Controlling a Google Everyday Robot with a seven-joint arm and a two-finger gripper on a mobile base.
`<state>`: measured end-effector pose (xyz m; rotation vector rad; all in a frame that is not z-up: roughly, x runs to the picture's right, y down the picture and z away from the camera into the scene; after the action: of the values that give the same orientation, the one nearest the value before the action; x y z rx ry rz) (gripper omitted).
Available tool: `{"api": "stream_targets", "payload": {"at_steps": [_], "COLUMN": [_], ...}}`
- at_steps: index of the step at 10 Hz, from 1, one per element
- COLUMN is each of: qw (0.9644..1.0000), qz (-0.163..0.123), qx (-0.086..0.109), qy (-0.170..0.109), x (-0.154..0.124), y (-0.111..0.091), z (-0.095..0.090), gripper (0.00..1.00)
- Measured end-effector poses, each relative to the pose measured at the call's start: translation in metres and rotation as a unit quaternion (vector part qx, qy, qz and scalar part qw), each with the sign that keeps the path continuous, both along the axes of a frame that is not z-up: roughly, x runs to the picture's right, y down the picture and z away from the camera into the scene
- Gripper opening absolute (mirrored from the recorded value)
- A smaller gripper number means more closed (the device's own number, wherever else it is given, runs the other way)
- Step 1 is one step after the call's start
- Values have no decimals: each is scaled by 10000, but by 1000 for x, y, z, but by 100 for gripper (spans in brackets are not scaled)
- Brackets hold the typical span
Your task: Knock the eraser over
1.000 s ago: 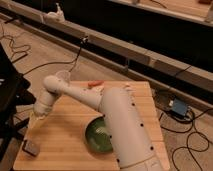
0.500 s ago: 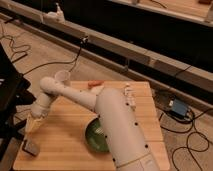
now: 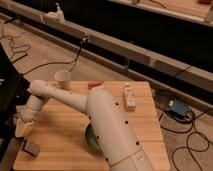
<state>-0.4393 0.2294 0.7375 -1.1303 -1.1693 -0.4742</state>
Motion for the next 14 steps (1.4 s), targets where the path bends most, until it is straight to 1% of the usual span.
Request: {"api": "stream_targets", "payload": {"at_steps": [2,4,5,7,8,9,10,11,12,13,14], "qw": [9997,9993,9992,9991,9981,9957,9944,9910,9874,9839,9818], "qz": [-170,-307,-344,-260,-134,60,138,350,576,779,889], "qx": [-85,-169,-176,-110,-47,26,62,143,222,291,329], "qy": [-164,-146,-33,303,606,924,1049,1286,1459,1583,1643], "x": [-7,1,8,25,40,60,70,90,107,120,127], "y": [13,22,26,28,28,25,25,23,19,14,13], "z": [-13,-21,-25,-29,-32,-35,-37,-42,-44,-43,-44], "gripper": [0,0,0,0,0,0,0,0,0,0,2]}}
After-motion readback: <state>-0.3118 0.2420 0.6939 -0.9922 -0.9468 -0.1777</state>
